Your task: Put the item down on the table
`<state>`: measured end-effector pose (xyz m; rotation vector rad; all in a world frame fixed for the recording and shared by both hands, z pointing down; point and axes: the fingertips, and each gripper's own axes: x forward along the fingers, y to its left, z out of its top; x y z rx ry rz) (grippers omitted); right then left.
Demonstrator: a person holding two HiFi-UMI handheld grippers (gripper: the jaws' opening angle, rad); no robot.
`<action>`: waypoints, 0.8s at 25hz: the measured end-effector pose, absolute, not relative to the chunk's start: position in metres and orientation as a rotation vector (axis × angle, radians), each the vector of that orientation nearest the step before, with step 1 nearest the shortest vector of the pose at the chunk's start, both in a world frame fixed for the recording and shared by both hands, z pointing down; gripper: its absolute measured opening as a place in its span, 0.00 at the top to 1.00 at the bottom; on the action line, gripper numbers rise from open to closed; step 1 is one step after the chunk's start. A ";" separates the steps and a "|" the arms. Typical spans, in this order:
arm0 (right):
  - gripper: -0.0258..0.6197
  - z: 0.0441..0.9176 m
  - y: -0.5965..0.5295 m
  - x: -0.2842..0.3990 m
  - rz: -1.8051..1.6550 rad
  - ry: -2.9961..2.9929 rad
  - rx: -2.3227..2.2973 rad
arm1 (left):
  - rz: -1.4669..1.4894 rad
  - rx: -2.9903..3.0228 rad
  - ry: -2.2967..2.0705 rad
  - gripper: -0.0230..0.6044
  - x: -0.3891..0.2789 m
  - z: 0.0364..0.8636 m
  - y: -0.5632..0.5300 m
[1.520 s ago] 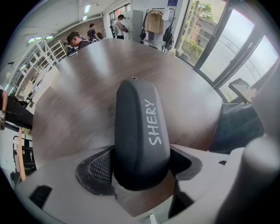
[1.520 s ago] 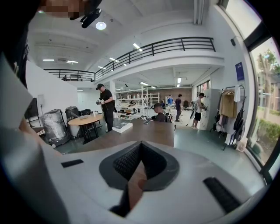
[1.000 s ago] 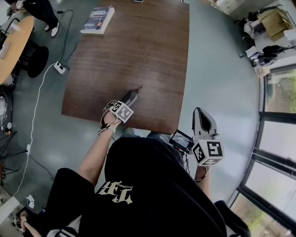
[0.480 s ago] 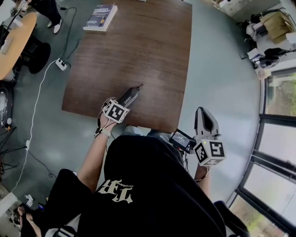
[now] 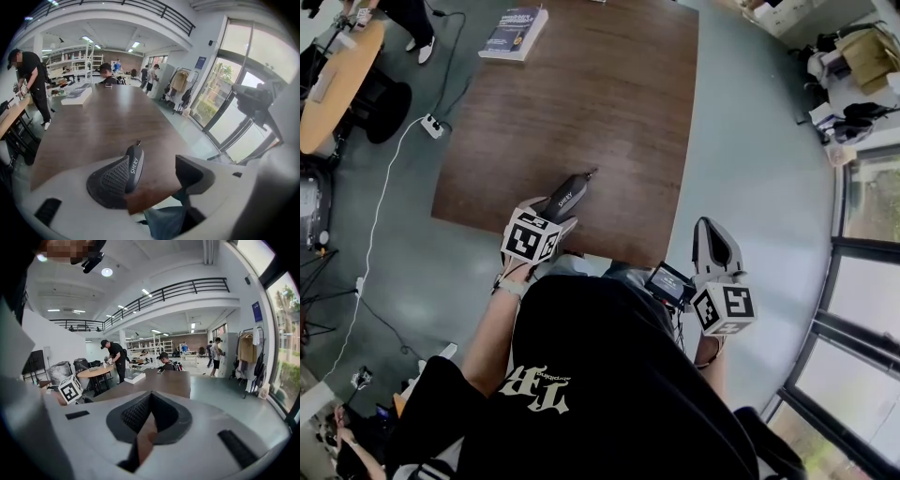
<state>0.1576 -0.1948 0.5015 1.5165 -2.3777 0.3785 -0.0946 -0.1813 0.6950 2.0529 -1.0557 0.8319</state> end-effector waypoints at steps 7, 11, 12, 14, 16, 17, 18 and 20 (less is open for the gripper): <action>0.98 0.506 -0.191 0.149 0.380 -2.399 1.492 | 0.644 2.129 -1.107 0.68 -0.088 0.659 -0.183; 0.98 0.510 -0.190 0.142 0.373 -2.411 1.481 | 0.574 2.185 -1.126 0.79 -0.085 0.643 -0.186; 0.98 0.512 -0.187 0.140 0.377 -2.408 1.475 | 0.550 2.199 -1.129 0.83 -0.085 0.640 -0.184; 0.98 0.516 -0.179 0.138 0.397 -2.398 1.464 | 0.501 2.215 -1.124 0.89 -0.082 0.634 -0.176; 0.98 0.517 -0.177 0.138 0.407 -2.394 1.456 | 0.460 2.238 -1.124 0.93 -0.078 0.625 -0.174; 0.98 0.517 -0.180 0.137 0.403 -2.398 1.454 | 0.439 2.257 -1.128 0.95 -0.077 0.620 -0.178; 0.98 0.517 -0.183 0.136 0.396 -2.402 1.450 | 0.420 2.277 -1.132 0.95 -0.076 0.615 -0.183; 0.98 0.519 -0.184 0.131 0.392 -2.404 1.433 | 0.398 2.305 -1.141 0.95 -0.076 0.608 -0.186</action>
